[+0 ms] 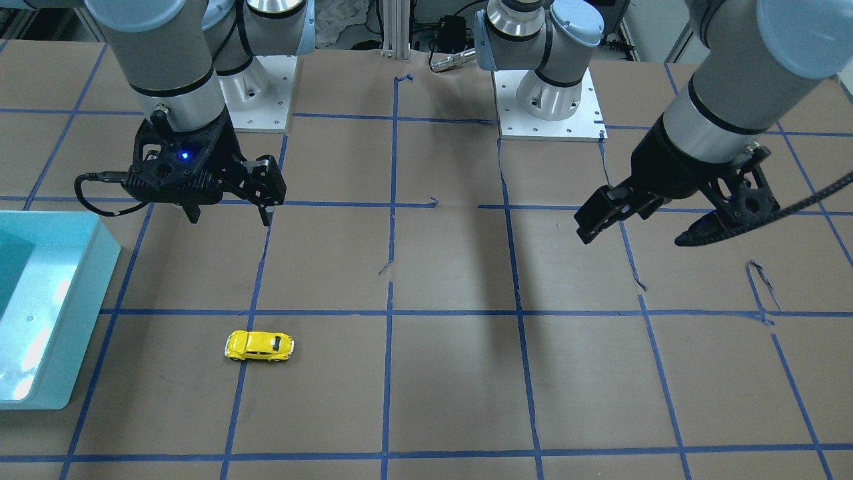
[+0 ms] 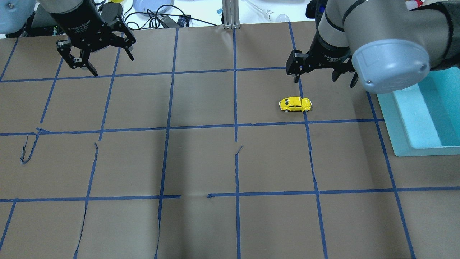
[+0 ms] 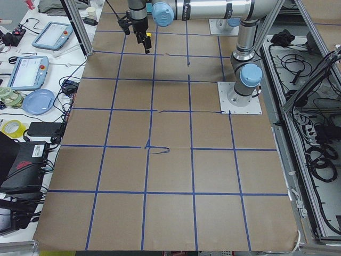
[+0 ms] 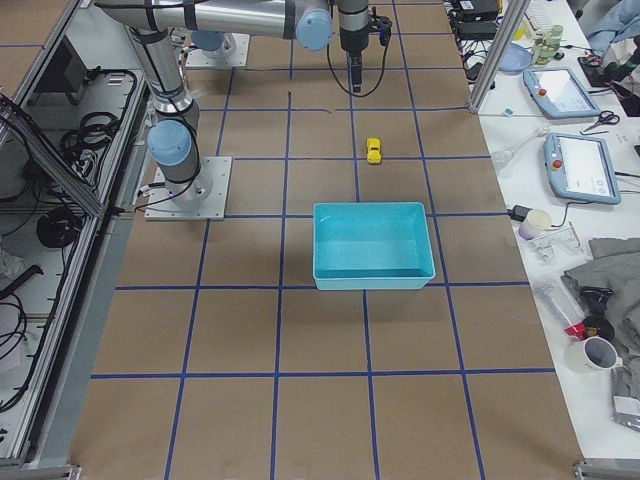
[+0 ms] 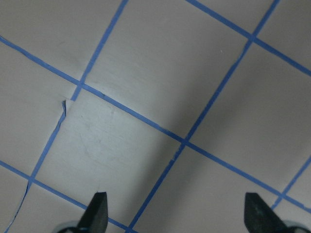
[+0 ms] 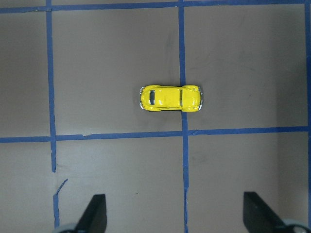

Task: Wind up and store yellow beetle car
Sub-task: 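Lower the right gripper onto the yellow car and close on it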

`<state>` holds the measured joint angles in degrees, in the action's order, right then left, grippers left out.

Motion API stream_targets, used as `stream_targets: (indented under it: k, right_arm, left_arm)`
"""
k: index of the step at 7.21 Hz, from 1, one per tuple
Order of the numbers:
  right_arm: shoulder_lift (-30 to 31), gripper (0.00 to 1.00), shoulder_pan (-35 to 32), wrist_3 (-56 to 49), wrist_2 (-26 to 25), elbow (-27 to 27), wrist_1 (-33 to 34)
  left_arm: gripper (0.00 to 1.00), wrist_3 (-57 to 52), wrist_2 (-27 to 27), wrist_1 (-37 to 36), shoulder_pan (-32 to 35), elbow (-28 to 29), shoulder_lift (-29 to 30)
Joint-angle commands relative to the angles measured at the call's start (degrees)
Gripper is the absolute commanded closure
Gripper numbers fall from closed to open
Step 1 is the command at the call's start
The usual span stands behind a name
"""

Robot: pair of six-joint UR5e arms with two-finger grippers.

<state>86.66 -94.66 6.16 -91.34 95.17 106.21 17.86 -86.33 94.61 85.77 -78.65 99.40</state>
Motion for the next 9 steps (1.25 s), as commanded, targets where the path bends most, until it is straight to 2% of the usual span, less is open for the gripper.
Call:
stream_targets:
  k: [1, 2, 3, 4, 5, 6, 7, 8, 9]
  right_arm:
    - [-0.43, 0.00, 0.00, -0.35, -0.94, -0.07, 0.31]
    - [-0.79, 0.00, 0.00, -0.70, -1.03, -0.16, -1.60]
    - [-0.79, 0.00, 0.00, -0.62, -2.60, -0.68, -6.58]
    - [-1.14, 0.00, 0.00, -0.71, -5.57, -0.34, -6.37]
    - [-3.14, 0.00, 0.17, -0.45, -5.08, -0.34, -2.80]
    - [-6.38, 0.00, 0.17, -0.01, -5.69, 0.62, 0.72]
    - [-8.94, 0.00, 0.17, 0.17, -5.52, 1.41, 2.32]
    - [-11.31, 0.00, 0.17, -0.70, -5.08, 1.94, 6.60]
    - [-13.51, 0.00, 0.17, -5.67, -4.99, 2.03, 8.55]
  left_arm:
    - [0.00, -8.08, -2.06, 0.75, 1.33, -1.41, -1.23]
    - [0.00, -14.11, -2.43, 0.58, 1.67, -2.46, -1.57]
    - [0.00, -18.09, -2.52, 0.31, 1.59, -2.73, -2.10]
    - [0.00, -21.61, -2.44, 0.05, 1.15, -2.73, -2.37]
    - [0.00, -25.47, -2.96, 0.14, 1.15, -2.82, -3.24]
    - [0.00, -24.99, -4.79, -0.21, 1.24, -2.91, -3.77]
    - [0.00, -24.64, -4.63, -0.30, 1.41, -3.61, -4.04]
    - [0.00, -24.11, -4.89, -1.17, 1.67, -5.00, -4.56]
    - [0.00, -24.02, -4.90, -2.75, 1.68, -5.98, -5.35]
